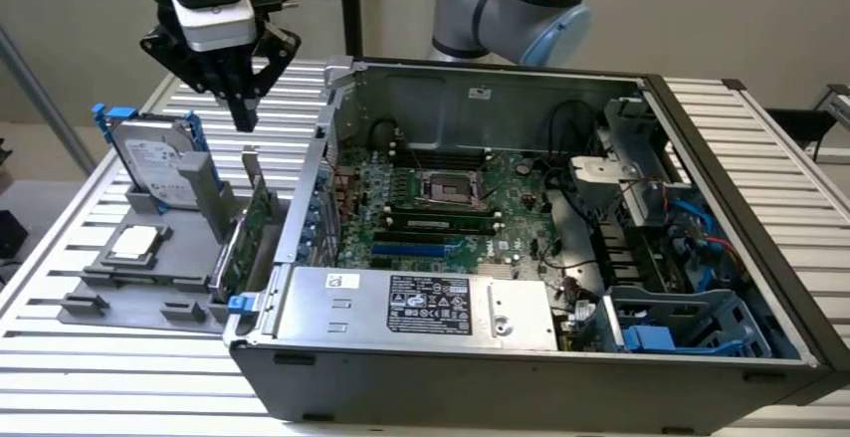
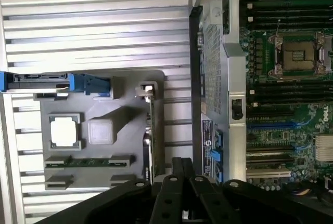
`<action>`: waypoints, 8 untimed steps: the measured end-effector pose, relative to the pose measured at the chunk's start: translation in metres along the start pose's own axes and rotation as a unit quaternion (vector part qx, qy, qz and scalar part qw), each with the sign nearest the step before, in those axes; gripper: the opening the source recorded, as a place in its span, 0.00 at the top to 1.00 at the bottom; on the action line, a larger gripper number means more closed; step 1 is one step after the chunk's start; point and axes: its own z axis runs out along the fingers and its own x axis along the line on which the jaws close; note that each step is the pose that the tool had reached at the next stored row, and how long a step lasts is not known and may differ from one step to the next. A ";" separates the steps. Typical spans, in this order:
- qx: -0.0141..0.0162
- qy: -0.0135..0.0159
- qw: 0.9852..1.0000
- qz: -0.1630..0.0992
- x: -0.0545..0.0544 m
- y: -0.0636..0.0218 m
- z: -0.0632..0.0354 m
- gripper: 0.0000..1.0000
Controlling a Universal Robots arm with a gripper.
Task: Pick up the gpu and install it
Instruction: 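Reach for the gpu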
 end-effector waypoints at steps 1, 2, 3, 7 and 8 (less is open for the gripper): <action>0.000 0.000 1.000 0.000 0.004 -0.0015 0.0007 0.89; 0.000 0.000 1.000 0.000 0.008 -0.0033 0.0012 0.89; 0.000 0.000 1.000 0.000 0.011 -0.0053 0.0018 0.89; 0.000 0.000 1.000 0.000 0.022 -0.0143 0.0033 0.89; 0.000 0.000 1.000 0.000 0.022 -0.0150 0.0034 0.89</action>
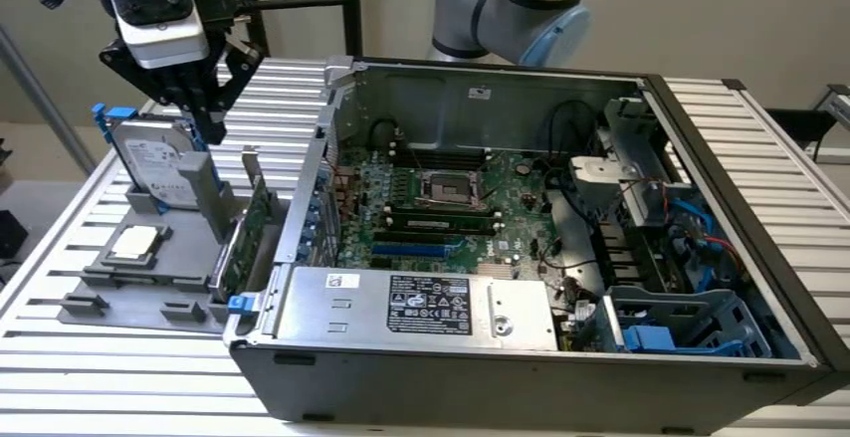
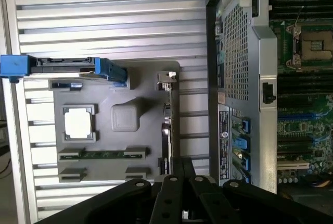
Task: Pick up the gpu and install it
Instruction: 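Reach for the gpu, then pick up the gpu and move the gpu toward the slot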
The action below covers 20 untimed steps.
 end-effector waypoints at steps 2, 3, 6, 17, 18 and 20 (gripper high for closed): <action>0.000 0.000 1.000 0.000 0.000 0.0000 0.0000 0.89; 0.000 0.000 1.000 0.000 0.000 0.0000 0.0000 0.89; 0.000 0.000 1.000 0.000 0.000 0.0000 0.0000 0.89; 0.000 0.000 1.000 0.000 0.000 0.0000 0.0000 0.82; 0.000 0.000 1.000 0.000 0.000 0.0000 0.0000 0.76; 0.000 0.000 1.000 0.000 0.000 0.0000 -0.0001 0.70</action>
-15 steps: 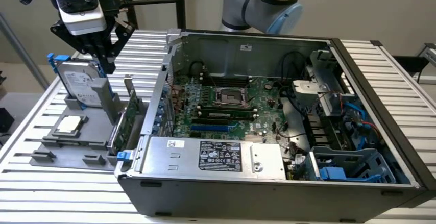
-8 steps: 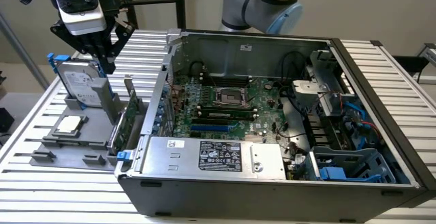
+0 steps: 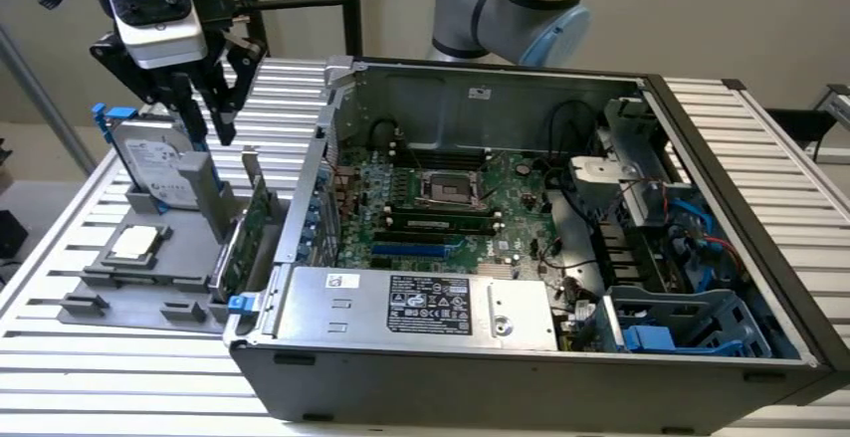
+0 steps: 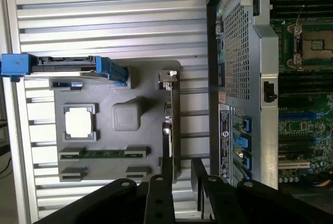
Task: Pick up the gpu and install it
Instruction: 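Pick up the gpu and move the gpu toward the slot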
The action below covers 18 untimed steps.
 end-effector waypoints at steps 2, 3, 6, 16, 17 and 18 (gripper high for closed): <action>0.000 0.000 1.000 0.000 0.000 0.0000 0.0000 0.64; 0.000 0.000 1.000 0.000 0.000 0.0000 0.0000 0.58; 0.001 0.000 1.000 0.000 0.000 0.0000 0.0019 0.58; 0.001 0.000 1.000 0.000 0.002 -0.0005 0.0201 0.58; 0.001 0.000 1.000 0.000 0.003 -0.0007 0.0219 0.58; 0.001 0.000 1.000 0.000 0.003 -0.0008 0.0236 0.58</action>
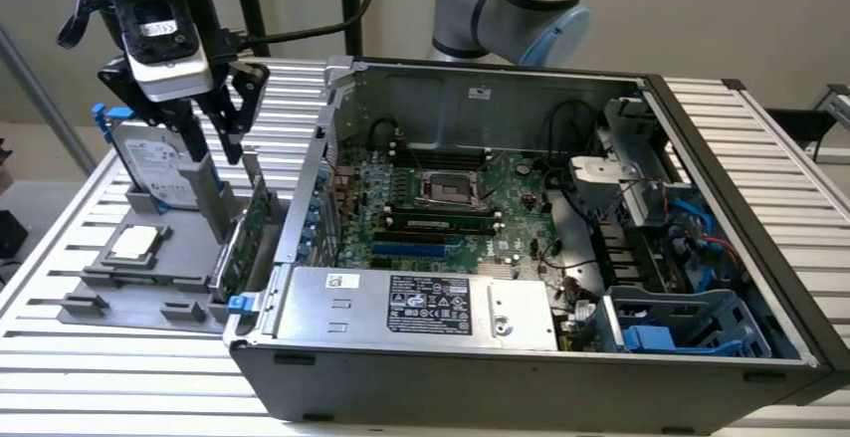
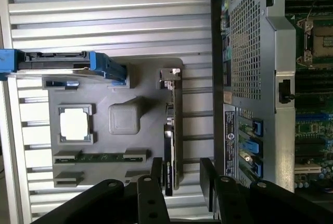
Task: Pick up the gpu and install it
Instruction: 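Pick up the gpu and move the gpu toward the slot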
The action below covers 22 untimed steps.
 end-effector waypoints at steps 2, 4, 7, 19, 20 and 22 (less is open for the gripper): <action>0.000 0.000 1.000 0.000 0.001 -0.0003 0.0035 0.58; 0.000 0.000 1.000 0.000 0.003 -0.0007 0.0072 0.58; 0.000 0.000 1.000 0.000 0.005 -0.0014 0.0126 0.58; 0.000 0.000 1.000 0.000 0.012 -0.0047 0.0343 0.58; 0.000 0.000 1.000 0.000 0.012 -0.0050 0.0360 0.58; 0.000 0.000 1.000 0.000 0.013 -0.0054 0.0397 0.58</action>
